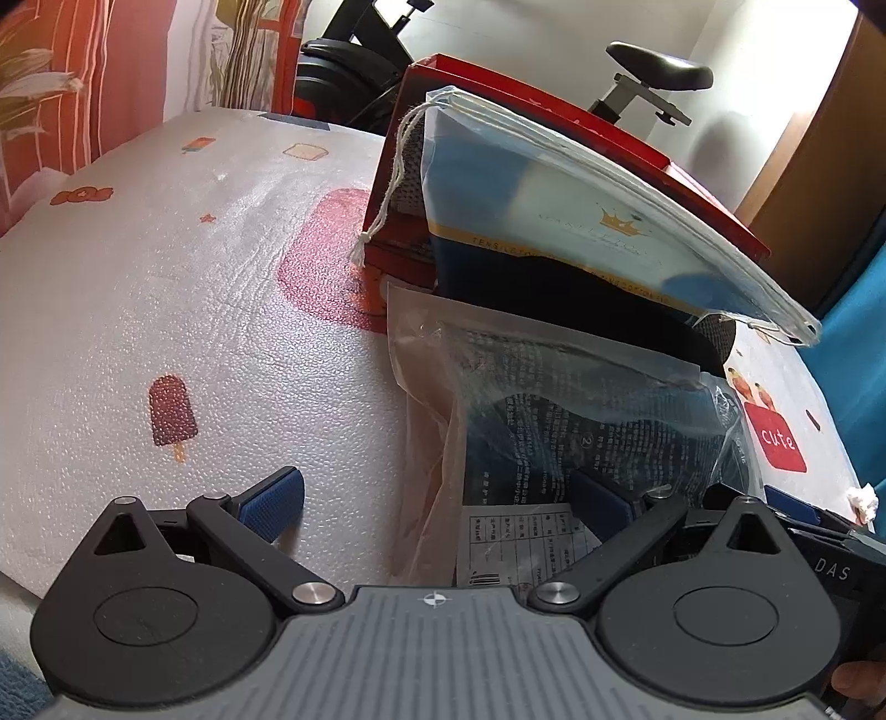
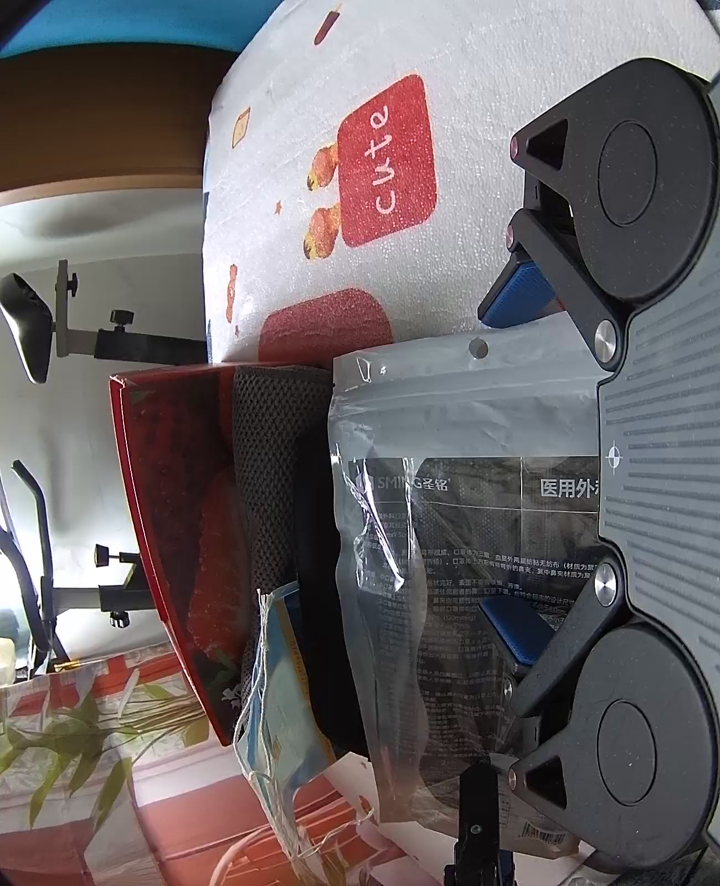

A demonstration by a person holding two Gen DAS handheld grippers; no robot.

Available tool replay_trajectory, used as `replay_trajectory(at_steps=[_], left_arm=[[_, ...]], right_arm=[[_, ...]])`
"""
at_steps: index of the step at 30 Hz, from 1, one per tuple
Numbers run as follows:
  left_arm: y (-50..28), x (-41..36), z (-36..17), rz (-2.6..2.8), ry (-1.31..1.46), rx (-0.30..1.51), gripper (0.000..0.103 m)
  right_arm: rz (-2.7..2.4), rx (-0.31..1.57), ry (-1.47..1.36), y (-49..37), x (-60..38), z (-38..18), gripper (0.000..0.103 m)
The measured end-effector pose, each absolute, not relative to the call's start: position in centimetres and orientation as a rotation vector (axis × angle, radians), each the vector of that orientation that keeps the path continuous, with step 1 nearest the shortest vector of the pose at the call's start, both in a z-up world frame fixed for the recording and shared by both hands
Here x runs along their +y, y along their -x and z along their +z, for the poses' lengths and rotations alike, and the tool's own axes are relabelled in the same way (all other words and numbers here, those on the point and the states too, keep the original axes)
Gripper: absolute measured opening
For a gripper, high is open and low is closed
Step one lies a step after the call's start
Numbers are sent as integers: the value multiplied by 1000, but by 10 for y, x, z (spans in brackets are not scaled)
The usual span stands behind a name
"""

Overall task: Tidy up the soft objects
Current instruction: 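Move both grippers down to the clear bag holding a black item, then close both grippers on the clear bag's edge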

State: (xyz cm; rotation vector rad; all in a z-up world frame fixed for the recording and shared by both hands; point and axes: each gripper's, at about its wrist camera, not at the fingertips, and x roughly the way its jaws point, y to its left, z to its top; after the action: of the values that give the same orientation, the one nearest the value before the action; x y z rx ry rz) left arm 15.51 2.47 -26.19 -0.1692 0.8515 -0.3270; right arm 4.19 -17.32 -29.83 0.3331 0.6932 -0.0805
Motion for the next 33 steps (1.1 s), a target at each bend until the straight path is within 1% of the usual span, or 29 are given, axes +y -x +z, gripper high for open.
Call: replay_trajectory(at_steps=[5, 7, 9, 12, 14, 16, 19, 33], left_arm=[[-156, 24, -259, -327, 158, 859, 102], [-153, 21, -254, -312, 124, 849, 95], [-149, 16, -247, -310, 77, 822, 83], [-145, 12, -240, -327, 52, 807, 71], [-146, 14, -240, -340, 70, 810, 68], [-147, 17, -241, -346, 92, 818, 67], [-148, 18, -242, -346, 95, 819, 67], [-149, 19, -247, -347, 106, 829, 66]], right_arm=[[-84, 693, -276, -43, -166, -292, 103], [-89, 680, -220, -42, -161, -287, 103], [-85, 671, -190, -41, -158, -285, 103], [-89, 663, -182, -40, -157, -282, 102], [-86, 656, -175, -39, -157, -280, 98], [-73, 659, -168, -39, -156, -279, 91], [-57, 666, -163, -39, -154, -279, 86], [11, 734, -334, -53, -172, -288, 88]])
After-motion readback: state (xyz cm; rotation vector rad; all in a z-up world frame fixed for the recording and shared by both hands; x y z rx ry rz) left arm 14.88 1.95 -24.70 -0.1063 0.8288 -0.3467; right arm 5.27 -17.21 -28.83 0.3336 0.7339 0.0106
